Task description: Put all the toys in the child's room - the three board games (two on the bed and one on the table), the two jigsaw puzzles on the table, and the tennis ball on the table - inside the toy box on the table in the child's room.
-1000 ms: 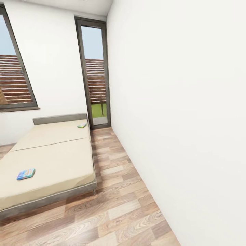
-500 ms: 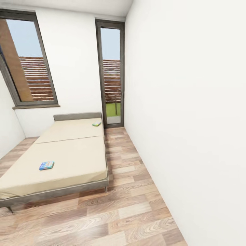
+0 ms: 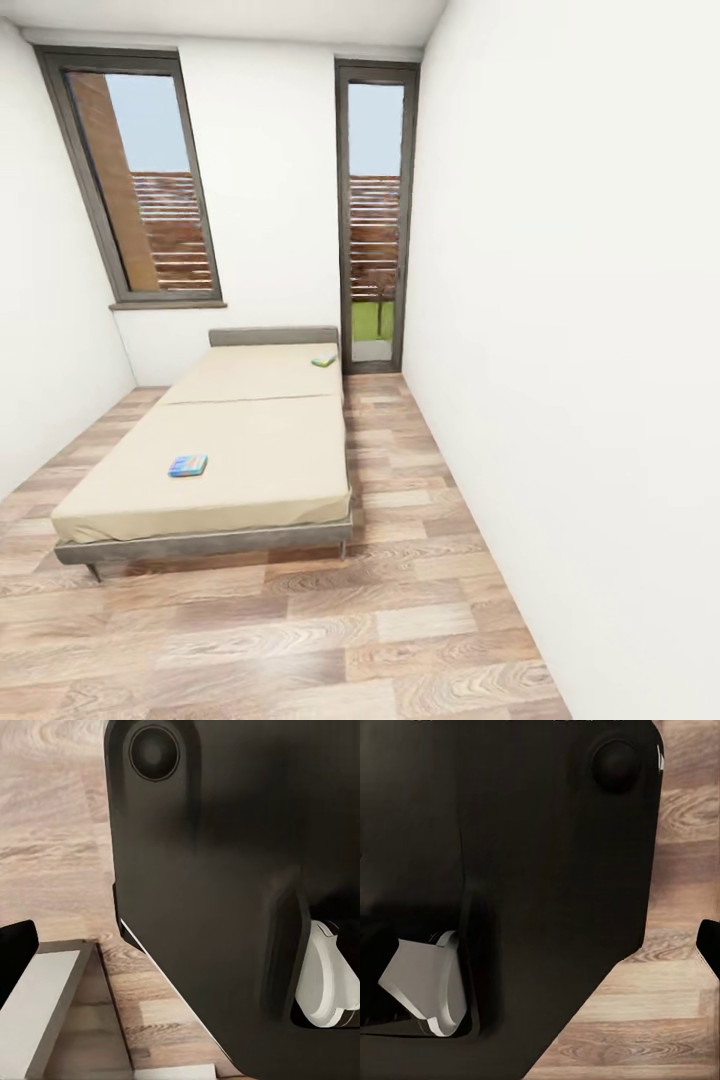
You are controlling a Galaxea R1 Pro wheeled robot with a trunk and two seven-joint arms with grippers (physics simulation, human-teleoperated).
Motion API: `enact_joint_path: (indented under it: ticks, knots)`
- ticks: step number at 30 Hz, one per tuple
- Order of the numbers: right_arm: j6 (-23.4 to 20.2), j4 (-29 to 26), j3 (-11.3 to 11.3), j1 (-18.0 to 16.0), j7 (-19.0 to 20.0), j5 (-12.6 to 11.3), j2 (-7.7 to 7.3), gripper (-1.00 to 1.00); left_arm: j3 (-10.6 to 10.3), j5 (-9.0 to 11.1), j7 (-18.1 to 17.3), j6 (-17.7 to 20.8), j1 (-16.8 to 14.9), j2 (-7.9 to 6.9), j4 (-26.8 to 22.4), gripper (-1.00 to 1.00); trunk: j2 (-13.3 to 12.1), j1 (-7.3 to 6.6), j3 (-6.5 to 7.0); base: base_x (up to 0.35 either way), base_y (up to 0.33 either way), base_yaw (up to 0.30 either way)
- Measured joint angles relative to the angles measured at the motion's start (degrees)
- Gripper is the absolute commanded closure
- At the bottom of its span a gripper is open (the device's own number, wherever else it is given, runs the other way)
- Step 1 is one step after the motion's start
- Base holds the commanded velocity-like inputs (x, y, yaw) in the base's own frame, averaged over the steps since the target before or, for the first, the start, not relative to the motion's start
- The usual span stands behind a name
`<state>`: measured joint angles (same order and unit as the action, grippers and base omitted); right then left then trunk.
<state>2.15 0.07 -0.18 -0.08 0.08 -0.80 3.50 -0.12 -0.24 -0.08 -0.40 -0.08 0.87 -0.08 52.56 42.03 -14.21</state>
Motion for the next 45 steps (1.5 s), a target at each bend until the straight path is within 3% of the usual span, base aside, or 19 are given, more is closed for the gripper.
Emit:
enact_joint_path:
  ticks: [12,21,45]
  knots:
    - [0.1,0.0,-0.2,0.0,0.0,0.1,-0.08,-1.0,0.4,0.2,0.0,0.0,0.0,0.47,0.1,-1.0,0.0,0.0,-0.05,0.0,0.0,0.259]
    - [0.3,-0.1,-0.1,0.0,0.0,0.2,-1.05,-1.0,0.4,0.3,0.0,0.0,0.0,0.5,0.2,-1.0,0.0,0.0,-0.08,0.0,0.0,0.037]
    - [0.3,-0.1,0.0,0.0,0.0,0.2,-1.47,-1.0,0.3,0.0,0.0,0.0,0.0,-0.07,0.0,-1.0,-9.6,-5.27,4.24,0.0,0.0,0.001]
